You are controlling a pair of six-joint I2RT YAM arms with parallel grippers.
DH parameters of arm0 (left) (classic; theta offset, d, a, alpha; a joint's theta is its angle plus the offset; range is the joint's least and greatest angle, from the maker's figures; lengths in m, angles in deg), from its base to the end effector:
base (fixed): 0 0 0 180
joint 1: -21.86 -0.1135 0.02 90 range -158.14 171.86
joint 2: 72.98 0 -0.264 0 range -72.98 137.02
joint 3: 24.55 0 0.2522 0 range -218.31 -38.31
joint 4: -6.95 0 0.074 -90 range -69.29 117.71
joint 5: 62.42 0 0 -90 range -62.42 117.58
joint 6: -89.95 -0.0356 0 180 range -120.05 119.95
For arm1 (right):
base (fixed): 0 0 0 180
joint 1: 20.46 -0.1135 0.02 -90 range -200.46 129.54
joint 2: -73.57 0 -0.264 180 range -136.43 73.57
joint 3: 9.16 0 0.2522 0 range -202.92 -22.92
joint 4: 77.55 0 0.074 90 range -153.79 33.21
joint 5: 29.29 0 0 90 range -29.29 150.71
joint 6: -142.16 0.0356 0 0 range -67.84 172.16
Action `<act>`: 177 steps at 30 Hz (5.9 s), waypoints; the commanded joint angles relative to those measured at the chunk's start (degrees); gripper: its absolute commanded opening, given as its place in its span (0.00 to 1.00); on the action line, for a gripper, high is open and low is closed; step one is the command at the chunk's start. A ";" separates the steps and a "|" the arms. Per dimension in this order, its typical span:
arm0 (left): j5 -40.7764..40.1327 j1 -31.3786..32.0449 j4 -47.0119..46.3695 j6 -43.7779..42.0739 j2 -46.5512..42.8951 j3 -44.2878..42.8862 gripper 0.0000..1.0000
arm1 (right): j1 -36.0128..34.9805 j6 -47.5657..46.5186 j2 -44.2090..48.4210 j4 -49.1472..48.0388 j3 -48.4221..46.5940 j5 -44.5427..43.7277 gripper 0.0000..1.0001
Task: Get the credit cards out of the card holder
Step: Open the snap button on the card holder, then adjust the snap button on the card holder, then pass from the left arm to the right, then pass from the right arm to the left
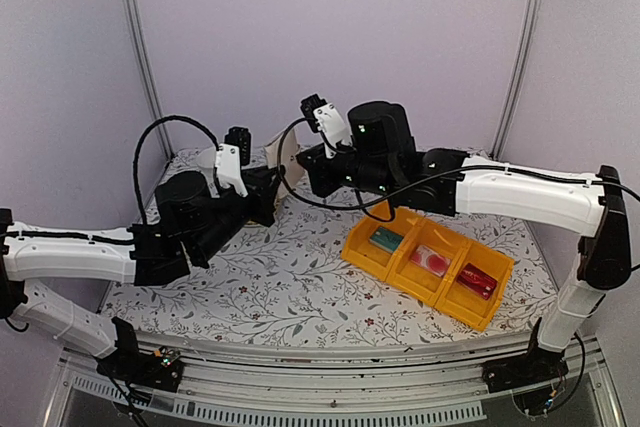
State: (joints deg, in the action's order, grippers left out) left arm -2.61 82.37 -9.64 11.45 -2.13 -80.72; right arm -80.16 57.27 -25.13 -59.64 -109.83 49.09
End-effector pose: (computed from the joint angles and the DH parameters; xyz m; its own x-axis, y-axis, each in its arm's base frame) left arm 0.1544 -0.2367 0.3025 -0.0846 -0.2005 -0.9760 0.4981 0.8399 -0.2157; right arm 0.2164 0.3561 0.3532 -0.2046 -0.1773 -0.9627 -0.7327 0.6799 0.0305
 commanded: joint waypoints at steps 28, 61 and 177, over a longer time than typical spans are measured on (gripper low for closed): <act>9.69 -3.06 6.60 -0.66 -8.92 0.44 0.00 | 7.21 -0.21 5.79 -16.60 8.79 36.11 0.99; 57.83 -7.19 -1.54 -7.95 -16.03 8.61 0.00 | 15.53 -21.19 11.65 7.52 8.78 71.92 0.60; 18.51 6.56 -43.30 -35.84 14.08 6.99 0.73 | 14.35 3.37 17.18 -12.43 7.37 60.91 0.01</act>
State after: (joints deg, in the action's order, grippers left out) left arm 14.17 88.09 -48.30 -22.88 11.60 -73.62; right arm -65.45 58.80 -9.28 -68.96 -102.97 110.03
